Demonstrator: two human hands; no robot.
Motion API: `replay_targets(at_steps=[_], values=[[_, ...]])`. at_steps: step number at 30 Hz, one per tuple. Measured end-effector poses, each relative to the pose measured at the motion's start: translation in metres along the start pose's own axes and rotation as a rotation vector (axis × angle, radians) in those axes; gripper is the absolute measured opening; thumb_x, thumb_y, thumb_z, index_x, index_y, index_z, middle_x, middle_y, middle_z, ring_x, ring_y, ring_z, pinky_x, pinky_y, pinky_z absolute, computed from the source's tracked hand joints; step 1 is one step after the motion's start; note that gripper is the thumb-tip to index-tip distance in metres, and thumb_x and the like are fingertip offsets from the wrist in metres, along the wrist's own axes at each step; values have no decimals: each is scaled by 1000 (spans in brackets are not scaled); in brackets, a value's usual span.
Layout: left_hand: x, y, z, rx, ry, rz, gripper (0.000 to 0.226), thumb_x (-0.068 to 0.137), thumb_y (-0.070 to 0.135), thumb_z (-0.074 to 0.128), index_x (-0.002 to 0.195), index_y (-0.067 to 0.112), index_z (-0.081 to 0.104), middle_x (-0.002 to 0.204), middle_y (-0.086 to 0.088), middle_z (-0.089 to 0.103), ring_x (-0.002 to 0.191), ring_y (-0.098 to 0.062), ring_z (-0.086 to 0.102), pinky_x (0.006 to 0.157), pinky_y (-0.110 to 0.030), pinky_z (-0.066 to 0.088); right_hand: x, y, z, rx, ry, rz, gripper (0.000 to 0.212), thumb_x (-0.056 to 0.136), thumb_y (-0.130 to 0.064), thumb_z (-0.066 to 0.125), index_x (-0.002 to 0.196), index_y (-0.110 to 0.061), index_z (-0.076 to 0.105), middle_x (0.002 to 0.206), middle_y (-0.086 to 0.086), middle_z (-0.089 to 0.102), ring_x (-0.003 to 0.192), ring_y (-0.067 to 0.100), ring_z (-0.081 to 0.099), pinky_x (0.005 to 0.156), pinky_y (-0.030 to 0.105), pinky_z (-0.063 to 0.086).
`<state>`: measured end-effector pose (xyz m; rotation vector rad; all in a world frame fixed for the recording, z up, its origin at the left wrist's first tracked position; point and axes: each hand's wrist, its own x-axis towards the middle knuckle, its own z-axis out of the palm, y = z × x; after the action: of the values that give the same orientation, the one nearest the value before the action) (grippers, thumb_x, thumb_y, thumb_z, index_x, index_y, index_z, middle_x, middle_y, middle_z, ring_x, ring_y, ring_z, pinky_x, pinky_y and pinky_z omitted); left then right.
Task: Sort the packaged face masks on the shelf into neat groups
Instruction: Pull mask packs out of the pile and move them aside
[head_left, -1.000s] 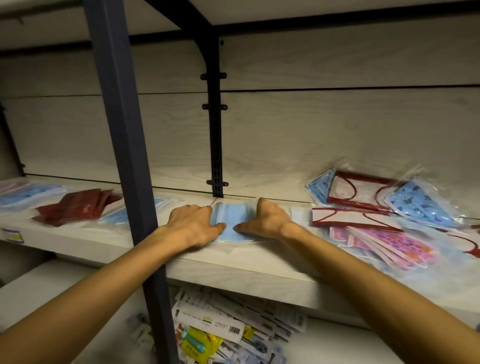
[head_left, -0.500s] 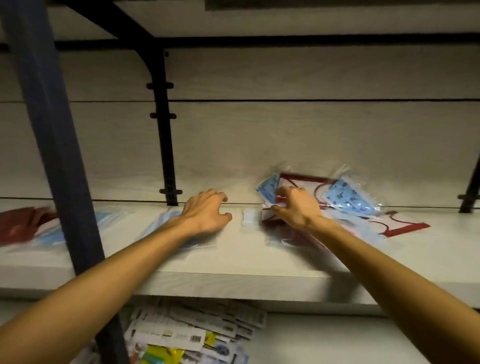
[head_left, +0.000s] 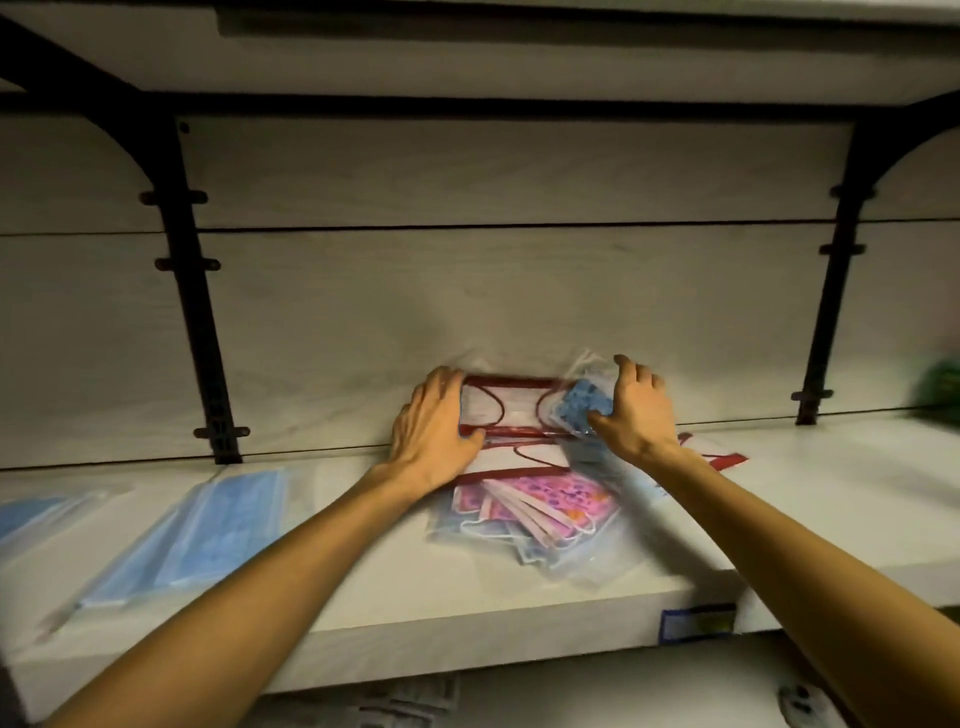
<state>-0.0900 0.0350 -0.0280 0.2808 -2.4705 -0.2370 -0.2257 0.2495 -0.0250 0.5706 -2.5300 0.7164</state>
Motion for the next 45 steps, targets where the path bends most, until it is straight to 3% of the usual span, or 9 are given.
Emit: replay_targets(at_steps=[6,13,21,26,29,34,36,41,45], values=[[30,3,16,-17,92,-42,88,86,42,74,158,21,28,163,-10,26,147,-30,28,114,-45,35,24,27,14,-198,85,-59,97,78,-37,83,151,-10,25,143,17,44,128,37,41,103,46,40],[48,0,33,162,165,-29,89,80,45,79,153,17,37,143,-13,48,127,-34,46,101,-45,41,44,42,30,-225,147,-46,86,80,-38,80,148,-16,32,130,16,53,117,36,49,101,45,39],[58,-3,43,293,203,107,28,79,42,78,96,19,76,98,-7,67,99,-33,60,86,-41,40,52,52,41,-139,203,-63,57,83,-39,74,128,-13,50,120,14,58,109,35,50,94,44,39],[57,-2,35,312,173,123,28,83,47,71,76,20,71,85,-3,70,90,-29,63,83,-38,41,55,60,38,-128,238,-39,61,80,-50,76,124,-13,54,121,15,53,108,36,49,93,47,40],[57,4,32,282,52,120,38,83,45,64,62,16,54,72,-3,66,80,-31,63,67,-32,40,55,61,39,-37,218,-33,53,83,-44,76,119,-12,54,114,12,60,108,37,51,93,47,39],[41,13,19,247,-52,216,21,90,41,56,99,25,66,80,-5,70,80,-35,68,62,-33,46,54,61,40,64,137,-57,21,88,-34,67,97,-16,61,98,9,68,101,36,55,87,42,41],[33,17,14,283,-110,228,23,92,43,54,89,22,62,68,0,61,72,-31,64,58,-34,45,55,59,39,58,130,-85,17,89,-32,65,87,-15,63,101,14,65,97,37,54,82,42,43],[11,16,6,259,-106,94,47,98,54,48,66,21,61,50,5,51,53,-20,53,55,-30,34,54,50,22,302,240,-84,24,88,-38,64,99,-17,67,105,11,68,91,33,61,79,44,53],[-3,17,-4,-8,-157,26,36,101,50,52,95,27,77,84,19,68,68,-8,62,55,-27,41,41,42,9,528,237,-71,26,89,-42,65,98,-18,65,89,1,67,79,26,63,70,37,51]])
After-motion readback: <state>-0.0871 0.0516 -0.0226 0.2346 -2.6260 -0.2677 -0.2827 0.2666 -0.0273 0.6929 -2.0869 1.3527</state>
